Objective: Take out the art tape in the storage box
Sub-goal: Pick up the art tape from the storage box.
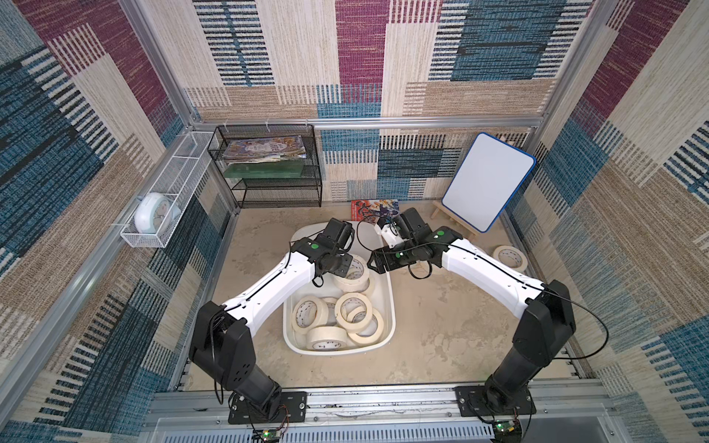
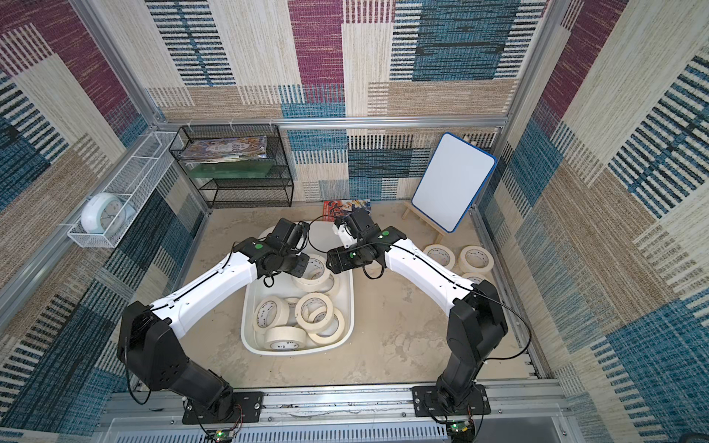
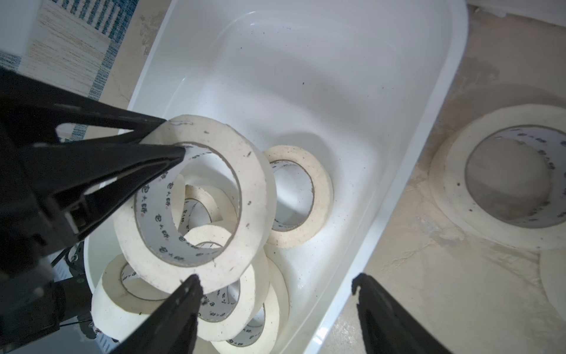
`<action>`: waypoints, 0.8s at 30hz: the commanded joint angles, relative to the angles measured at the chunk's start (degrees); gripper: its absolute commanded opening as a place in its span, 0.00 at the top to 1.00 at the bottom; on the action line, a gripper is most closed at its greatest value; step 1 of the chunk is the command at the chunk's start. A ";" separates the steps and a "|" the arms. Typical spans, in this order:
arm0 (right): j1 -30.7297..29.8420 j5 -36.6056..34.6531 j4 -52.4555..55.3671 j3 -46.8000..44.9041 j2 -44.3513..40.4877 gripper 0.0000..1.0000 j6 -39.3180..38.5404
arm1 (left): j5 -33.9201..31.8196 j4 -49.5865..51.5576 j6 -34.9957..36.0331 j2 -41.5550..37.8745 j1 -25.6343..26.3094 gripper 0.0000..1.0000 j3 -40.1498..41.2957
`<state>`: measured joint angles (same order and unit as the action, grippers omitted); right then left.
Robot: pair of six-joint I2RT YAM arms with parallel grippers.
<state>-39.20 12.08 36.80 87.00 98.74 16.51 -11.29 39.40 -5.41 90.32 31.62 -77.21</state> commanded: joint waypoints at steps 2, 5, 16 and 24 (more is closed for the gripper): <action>-1.33 0.41 -0.31 2.61 3.45 0.21 1.37 | -2.55 -5.07 -1.35 -0.76 0.51 1.00 0.04; -1.34 0.32 -1.80 3.50 5.06 0.25 1.64 | -1.11 -5.82 -1.97 -1.11 0.76 1.00 0.30; -1.32 -1.26 -3.05 7.24 8.93 1.00 2.57 | 0.47 -8.90 -3.64 -4.03 1.56 1.00 3.77; -0.94 -2.75 -2.18 8.83 9.79 1.00 2.21 | 3.33 -13.03 -3.21 -8.77 1.61 0.31 7.45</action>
<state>-40.42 9.89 35.64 95.11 108.42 18.70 -10.17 28.86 -8.62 82.67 33.21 -70.08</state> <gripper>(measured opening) 0.218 0.596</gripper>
